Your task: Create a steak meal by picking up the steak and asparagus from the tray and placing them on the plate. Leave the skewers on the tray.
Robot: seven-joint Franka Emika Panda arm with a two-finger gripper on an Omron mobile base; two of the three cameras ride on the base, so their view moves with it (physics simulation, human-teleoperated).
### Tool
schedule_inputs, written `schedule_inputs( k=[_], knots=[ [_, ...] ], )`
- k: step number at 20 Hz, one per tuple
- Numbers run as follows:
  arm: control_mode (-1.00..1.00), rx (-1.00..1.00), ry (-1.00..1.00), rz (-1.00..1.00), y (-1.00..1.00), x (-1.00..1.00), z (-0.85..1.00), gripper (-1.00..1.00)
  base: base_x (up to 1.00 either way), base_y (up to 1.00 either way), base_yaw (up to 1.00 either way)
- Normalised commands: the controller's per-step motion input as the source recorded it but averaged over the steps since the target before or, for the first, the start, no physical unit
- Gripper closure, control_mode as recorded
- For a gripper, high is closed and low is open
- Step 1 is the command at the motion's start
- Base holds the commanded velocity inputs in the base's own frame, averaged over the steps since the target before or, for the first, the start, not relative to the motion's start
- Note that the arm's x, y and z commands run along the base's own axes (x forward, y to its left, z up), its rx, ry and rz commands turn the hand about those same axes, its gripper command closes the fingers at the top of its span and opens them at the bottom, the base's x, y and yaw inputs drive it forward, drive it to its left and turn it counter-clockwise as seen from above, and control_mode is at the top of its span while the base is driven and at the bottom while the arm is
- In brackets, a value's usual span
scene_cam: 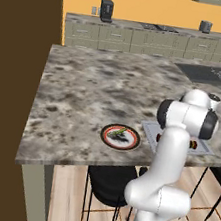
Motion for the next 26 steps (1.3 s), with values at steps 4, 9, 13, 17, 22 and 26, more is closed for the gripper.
schedule_inputs(
  k=[4,9,13,17,22,26],
  knots=[
    [-1.00,0.01,0.01,-0.23,0.00,0.04,0.53,1.00,0.00,0.00,0.00],
    [-1.00,0.01,0.00,-0.30,0.36,-0.05,0.52,1.00,0.00,0.00,0.00],
    [-1.00,0.00,-0.03,-0.23,0.81,-0.20,0.34,1.00,0.00,0.00,0.00],
    [-1.00,0.00,-0.07,-0.12,0.92,-0.26,0.09,1.00,0.00,0.00,0.00],
    [-1.00,0.00,-0.03,0.00,0.92,-0.26,0.00,1.00,0.00,0.00,0.00],
    [-1.00,0.00,0.00,0.00,0.89,-0.14,0.00,1.00,0.00,0.00,0.00]
  ],
)
